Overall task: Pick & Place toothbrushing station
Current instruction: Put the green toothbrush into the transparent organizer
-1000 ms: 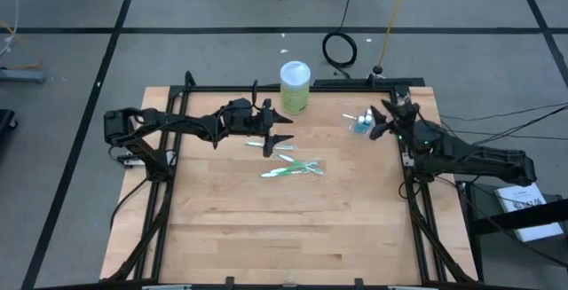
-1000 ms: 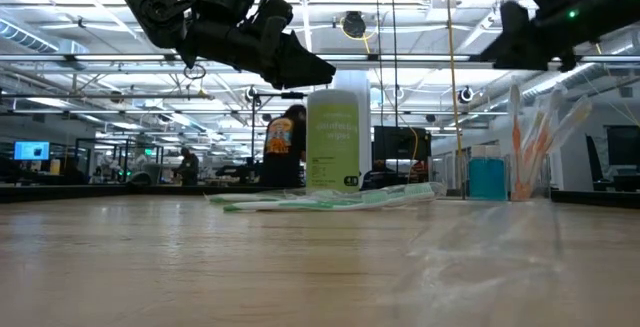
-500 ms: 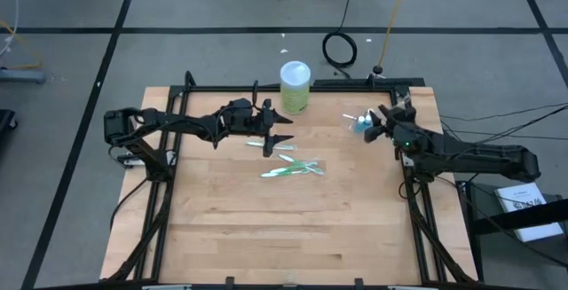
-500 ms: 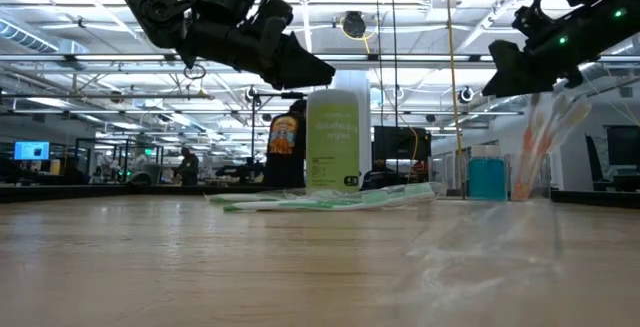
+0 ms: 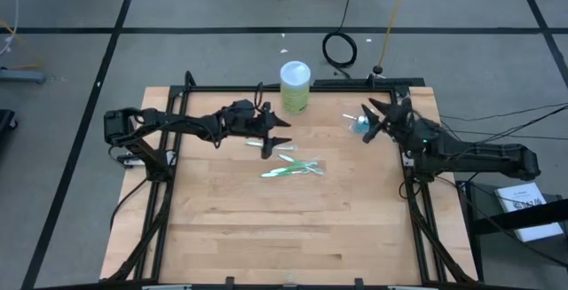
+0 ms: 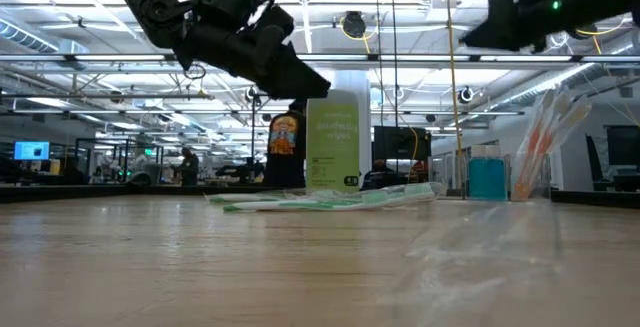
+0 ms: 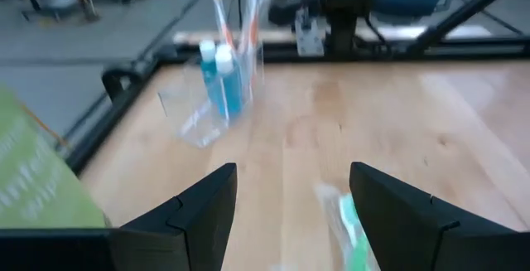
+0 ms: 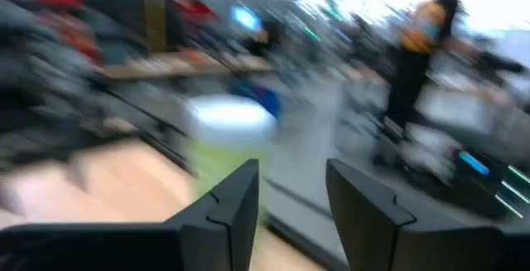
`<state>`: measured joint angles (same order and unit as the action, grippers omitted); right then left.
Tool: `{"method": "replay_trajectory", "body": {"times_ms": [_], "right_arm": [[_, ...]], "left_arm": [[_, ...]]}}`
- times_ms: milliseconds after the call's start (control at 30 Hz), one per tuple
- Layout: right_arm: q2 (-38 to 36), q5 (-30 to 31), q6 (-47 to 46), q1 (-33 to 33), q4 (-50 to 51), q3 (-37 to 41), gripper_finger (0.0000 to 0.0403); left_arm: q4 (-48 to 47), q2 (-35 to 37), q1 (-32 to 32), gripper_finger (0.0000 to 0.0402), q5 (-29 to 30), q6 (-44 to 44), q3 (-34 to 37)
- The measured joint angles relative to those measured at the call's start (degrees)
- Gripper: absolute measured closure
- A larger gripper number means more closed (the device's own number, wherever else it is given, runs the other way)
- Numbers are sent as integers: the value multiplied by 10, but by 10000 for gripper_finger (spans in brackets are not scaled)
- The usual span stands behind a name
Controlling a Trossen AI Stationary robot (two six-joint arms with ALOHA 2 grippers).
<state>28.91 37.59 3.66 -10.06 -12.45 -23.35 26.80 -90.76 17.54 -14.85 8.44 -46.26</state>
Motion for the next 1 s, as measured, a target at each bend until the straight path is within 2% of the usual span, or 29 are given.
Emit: {"method": "replay_trajectory", "body": {"times_ms": [133,233,367,533,733,1000], "right_arm": [[0,-126,51,0,-89,0,267],[0,-168,69,0,-99,0,267],[2,-167,91,-2,-97,9,266],[13,-167,93,-12,-118,30,266],[25,-167,92,-20,-127,34,266],[30,-167,91,-20,-131,34,266]], "left_arm": [[-94,0,0,158,0,3,0],[-189,0,-1,158,36,22,0],[-252,0,-6,158,109,33,0],[-279,0,-8,158,153,59,0],[-254,-6,-9,158,149,50,0],[-224,-82,-23,158,149,52,1]]}}
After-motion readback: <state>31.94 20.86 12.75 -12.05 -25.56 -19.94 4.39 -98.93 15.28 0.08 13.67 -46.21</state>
